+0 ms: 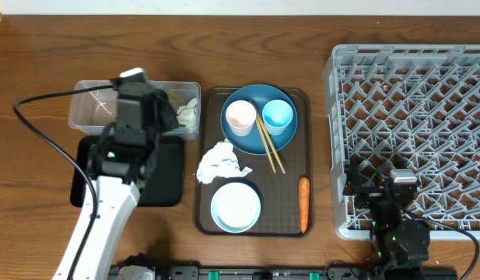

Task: Sort waste into correct bins and load items into the dishwasher rack
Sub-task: 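Carry the wrapper left and drop it into the clear bin, then move the left gripper to the remaining white tissue on the tray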

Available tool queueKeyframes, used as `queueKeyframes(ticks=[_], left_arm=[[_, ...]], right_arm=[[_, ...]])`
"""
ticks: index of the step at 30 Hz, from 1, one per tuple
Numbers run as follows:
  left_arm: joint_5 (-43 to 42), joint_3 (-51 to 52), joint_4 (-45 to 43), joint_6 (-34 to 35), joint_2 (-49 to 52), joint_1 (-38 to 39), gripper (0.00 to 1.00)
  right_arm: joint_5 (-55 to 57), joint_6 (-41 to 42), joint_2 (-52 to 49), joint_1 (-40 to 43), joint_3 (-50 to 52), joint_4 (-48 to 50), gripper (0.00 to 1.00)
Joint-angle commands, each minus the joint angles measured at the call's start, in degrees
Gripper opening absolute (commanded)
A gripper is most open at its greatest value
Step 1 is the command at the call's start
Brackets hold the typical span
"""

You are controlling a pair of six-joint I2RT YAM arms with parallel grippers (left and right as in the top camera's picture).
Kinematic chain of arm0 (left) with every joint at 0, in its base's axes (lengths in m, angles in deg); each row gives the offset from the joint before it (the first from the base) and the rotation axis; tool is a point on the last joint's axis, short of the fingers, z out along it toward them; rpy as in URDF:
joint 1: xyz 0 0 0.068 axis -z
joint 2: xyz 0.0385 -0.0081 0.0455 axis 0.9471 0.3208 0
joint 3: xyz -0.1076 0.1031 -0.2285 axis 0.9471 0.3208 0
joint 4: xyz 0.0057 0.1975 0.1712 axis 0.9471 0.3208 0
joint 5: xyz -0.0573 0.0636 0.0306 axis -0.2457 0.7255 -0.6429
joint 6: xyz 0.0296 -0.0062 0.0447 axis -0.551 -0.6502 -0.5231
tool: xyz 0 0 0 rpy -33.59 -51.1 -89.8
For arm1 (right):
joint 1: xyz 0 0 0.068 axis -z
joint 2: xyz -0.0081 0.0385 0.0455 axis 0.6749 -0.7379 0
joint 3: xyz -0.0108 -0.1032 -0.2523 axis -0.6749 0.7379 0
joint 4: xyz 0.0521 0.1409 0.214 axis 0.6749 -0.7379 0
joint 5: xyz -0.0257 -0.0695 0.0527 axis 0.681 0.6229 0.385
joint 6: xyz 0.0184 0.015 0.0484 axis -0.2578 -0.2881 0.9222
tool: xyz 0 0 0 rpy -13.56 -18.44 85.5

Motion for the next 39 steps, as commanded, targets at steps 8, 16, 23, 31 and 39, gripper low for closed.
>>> queueKeyframes(ticks=[8, 16, 23, 31, 39], left_arm=[[1.1, 0.3, -1.5, 0.7, 9.5, -7.9, 0.12], [0.0, 0.2, -2.7, 0.7, 6.7, -8.3, 0.7], [-10.1, 0.2, -1.2, 0.7, -3.4, -8.1, 0.83], [-27.0, 0.2, 20.9, 0.7, -12.1, -6.4, 0.83], [-26.9, 0.4, 34.9, 0.7, -10.0, -2.4, 0.83]], right_arm=[[0.4, -0.3, 0.0, -0.5, 0.1, -0.2, 0.99], [0.4, -0.3, 0.0, -0.5, 0.1, -0.2, 0.99], [0.4, -0.3, 0.0, -0.5, 0.1, -0.2, 0.99], [0.4, -0.3, 0.0, -0.5, 0.1, -0.2, 0.99], [0.4, -0.3, 0.0, -0.5, 0.1, -0.2, 0.99]])
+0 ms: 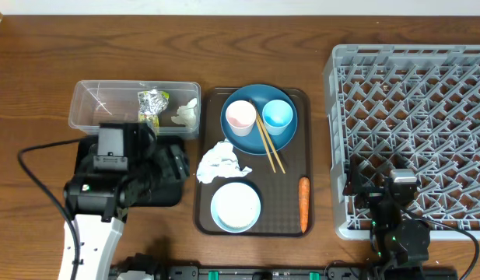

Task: Sort waste into correct bins and load items into the dishwasher rack
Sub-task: 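Move the left gripper to the remaining white tissue on the tray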

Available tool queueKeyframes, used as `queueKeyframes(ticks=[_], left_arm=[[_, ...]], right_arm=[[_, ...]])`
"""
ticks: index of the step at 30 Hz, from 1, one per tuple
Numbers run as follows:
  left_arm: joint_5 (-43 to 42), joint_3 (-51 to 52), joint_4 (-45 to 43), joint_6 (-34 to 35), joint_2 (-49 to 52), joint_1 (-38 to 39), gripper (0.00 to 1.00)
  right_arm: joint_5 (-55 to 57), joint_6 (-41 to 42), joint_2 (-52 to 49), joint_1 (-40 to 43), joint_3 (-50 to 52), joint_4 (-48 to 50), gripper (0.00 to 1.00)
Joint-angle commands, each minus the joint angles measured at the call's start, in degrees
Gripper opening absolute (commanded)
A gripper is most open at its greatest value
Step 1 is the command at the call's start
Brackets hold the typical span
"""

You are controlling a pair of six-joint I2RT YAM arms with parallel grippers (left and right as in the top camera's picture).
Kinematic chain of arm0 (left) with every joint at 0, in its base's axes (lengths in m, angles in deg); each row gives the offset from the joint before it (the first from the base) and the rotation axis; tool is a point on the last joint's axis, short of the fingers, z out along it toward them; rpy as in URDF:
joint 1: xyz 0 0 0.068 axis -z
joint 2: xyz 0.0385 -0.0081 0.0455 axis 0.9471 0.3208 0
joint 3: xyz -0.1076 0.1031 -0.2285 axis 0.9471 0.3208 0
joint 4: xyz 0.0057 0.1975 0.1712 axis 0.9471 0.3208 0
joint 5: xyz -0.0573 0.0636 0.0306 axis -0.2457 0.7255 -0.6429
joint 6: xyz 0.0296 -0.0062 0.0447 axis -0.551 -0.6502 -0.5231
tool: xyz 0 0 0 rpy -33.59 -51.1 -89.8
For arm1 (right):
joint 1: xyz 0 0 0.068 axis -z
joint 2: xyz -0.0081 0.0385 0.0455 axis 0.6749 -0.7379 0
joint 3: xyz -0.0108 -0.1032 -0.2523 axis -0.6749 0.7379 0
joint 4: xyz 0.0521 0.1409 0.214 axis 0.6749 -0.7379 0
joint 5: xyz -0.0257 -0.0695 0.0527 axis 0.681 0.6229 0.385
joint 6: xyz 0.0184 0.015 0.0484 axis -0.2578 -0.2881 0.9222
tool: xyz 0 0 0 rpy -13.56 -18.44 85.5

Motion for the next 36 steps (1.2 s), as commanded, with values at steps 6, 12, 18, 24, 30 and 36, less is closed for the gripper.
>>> queueKeyframes(ticks=[6, 12, 18, 24, 30, 36], left_arm=[[-1.3, 0.3, -2.1, -0.4, 3.9, 5.3, 0.83], [-0.9, 0.3, -6.7, -0.3, 8.8, 9.8, 0.83], [-0.9, 0.3, -11.4, -0.3, 16.7, 13.7, 0.83], [-0.9, 0.3, -14.0, -0.3, 24.8, 16.0, 0.83], [-0.2, 0.3, -16.2, -0.3, 30.8, 16.5, 0.82], [3.9, 0.3, -17.7, -0.3, 33.4, 16.5, 0.82]], right_arm=[[0.4, -0.3, 0.0, -0.5, 0.1, -0.2, 0.99], [0.4, -0.3, 0.0, -0.5, 0.1, -0.2, 0.99], [0.4, -0.3, 0.0, -0.5, 0.1, -0.2, 0.99], [0.4, -0.3, 0.0, -0.5, 0.1, -0.2, 0.99], [0.4, -0.3, 0.0, -0.5, 0.1, -0.2, 0.99], [0.4, -0.3, 0.0, -0.5, 0.1, -0.2, 0.99]])
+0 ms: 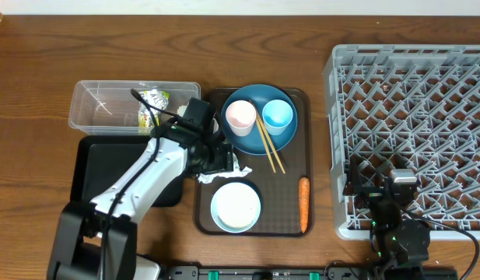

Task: Sort waste into correct bins and load items into the dishwasher rack
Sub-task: 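Move the left gripper to the remaining white tissue on the tray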

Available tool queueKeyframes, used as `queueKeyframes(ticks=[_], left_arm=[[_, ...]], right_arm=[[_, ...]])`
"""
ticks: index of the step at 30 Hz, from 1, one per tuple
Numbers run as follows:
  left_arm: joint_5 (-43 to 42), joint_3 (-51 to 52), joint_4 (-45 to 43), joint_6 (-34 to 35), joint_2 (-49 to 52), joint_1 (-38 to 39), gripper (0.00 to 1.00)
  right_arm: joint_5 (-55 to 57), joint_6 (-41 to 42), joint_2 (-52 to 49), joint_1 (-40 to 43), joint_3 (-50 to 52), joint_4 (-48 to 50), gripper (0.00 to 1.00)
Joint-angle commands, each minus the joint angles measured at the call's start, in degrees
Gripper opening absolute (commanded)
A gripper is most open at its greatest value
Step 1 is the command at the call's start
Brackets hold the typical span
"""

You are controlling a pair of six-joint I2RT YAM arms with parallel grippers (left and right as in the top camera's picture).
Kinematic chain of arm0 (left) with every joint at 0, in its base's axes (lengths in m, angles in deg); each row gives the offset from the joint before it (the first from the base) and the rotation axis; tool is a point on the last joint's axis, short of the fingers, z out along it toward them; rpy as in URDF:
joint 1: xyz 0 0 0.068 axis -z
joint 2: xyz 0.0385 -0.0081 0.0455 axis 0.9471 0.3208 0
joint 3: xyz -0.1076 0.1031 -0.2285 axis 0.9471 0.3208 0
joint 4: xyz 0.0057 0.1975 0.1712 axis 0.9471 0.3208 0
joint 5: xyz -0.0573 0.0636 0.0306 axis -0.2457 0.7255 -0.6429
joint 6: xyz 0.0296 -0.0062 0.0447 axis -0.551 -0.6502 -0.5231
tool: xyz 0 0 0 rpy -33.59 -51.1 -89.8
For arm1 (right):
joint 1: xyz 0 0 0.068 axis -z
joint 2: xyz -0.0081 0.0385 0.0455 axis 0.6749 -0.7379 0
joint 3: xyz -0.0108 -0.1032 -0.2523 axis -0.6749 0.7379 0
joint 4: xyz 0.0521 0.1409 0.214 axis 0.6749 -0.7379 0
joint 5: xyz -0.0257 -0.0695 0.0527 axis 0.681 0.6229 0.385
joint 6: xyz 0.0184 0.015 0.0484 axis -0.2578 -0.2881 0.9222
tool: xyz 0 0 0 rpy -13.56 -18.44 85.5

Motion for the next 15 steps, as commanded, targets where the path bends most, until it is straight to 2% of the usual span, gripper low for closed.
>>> queueKeyframes(ticks=[1, 11, 15], left_arm=[[2.5, 0.2, -0.5, -0.3, 1.0, 0.2, 0.82], [3.8, 0.2, -2.2, -0.3, 1.3, 2.7, 0.82], [5.9, 0.3, -3.1, -0.3, 1.3, 4.9, 0.76]], right_arm=[[0.4, -0.3, 0.0, -0.5, 0.1, -0.2, 0.99], [0.4, -0.3, 0.0, -0.5, 0.1, -0.2, 0.99], [0.4, -0.3, 0.0, -0.5, 0.1, -0.2, 0.99]])
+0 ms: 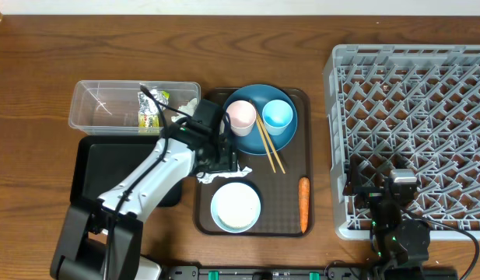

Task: Sort waste into correct bins and load items into the dishwasher rack
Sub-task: 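Move the left gripper to the remaining white tissue on the tray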

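Observation:
A crumpled white paper (218, 176) lies at the left side of the brown tray (289, 225). My left gripper (226, 155) is right on top of it, fingers down and apparently open, hiding most of the paper. On the tray a blue plate (263, 95) carries a pink cup (241, 117), a blue cup (277, 114) and chopsticks (268, 148). Nearer the front are a white bowl (236, 206) and a carrot (303, 204). The grey dishwasher rack (411, 109) stands on the right. My right gripper (395, 187) rests by its front edge, its fingers unclear.
A clear plastic bin (99, 109) at the back left holds a foil wrapper (152, 107) and a white scrap (189, 109). A black bin (107, 167) sits in front of it, under my left arm. The left arm's cable arcs over the clear bin.
My left gripper has shifted slightly to the right and sits further over the crumpled paper, covering more of it. The right arm and all tray items are unchanged.
My left gripper was over the clear bin, hiding its right part. Then it was drawn back over the black bin, and a foil wrapper showed in the clear bin. After that it was at the tray's left side by the crumpled paper, and now sits on it.

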Available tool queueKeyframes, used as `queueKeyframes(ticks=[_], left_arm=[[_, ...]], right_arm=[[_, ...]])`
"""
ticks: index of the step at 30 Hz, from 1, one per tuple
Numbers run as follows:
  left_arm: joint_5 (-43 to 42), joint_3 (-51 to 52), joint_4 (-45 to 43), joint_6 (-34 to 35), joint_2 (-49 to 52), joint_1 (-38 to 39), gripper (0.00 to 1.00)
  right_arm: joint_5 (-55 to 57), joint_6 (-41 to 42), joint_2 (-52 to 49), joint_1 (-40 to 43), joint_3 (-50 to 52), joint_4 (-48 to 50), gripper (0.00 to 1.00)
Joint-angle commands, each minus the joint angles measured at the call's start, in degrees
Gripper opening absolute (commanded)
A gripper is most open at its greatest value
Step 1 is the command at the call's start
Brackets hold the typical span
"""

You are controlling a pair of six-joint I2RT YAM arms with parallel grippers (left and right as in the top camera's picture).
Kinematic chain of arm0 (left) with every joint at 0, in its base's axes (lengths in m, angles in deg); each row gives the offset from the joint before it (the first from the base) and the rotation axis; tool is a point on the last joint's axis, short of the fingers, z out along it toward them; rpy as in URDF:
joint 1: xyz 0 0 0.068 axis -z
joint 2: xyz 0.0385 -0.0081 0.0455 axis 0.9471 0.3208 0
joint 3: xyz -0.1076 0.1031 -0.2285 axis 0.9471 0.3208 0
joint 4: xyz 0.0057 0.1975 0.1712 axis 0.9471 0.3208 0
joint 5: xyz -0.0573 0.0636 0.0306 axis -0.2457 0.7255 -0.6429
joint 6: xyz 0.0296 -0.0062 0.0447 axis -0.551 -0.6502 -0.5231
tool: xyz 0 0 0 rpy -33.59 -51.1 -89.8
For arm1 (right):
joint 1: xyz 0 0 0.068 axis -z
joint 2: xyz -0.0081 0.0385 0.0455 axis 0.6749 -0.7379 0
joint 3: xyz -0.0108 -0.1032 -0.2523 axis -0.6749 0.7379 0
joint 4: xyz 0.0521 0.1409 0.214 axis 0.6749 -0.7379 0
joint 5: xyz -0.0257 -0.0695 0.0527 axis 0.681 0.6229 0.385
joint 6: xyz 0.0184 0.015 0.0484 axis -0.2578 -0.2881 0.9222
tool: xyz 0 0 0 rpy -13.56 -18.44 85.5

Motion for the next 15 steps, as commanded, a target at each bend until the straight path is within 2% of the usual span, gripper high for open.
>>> queueKeyframes(ticks=[1, 7, 15], left_arm=[[3.4, 0.3, -0.2, -0.2, 0.4, 1.8, 0.73], [8.8, 0.4, -0.3, -0.2, 0.4, 4.0, 0.72], [9.2, 2.3, -1.7, -0.2, 0.8, 4.0, 0.69]], right_arm=[[0.4, -0.3, 0.0, -0.5, 0.1, -0.2, 0.99], [0.4, -0.3, 0.0, -0.5, 0.1, -0.2, 0.99], [0.4, -0.3, 0.0, -0.5, 0.1, -0.2, 0.99]])
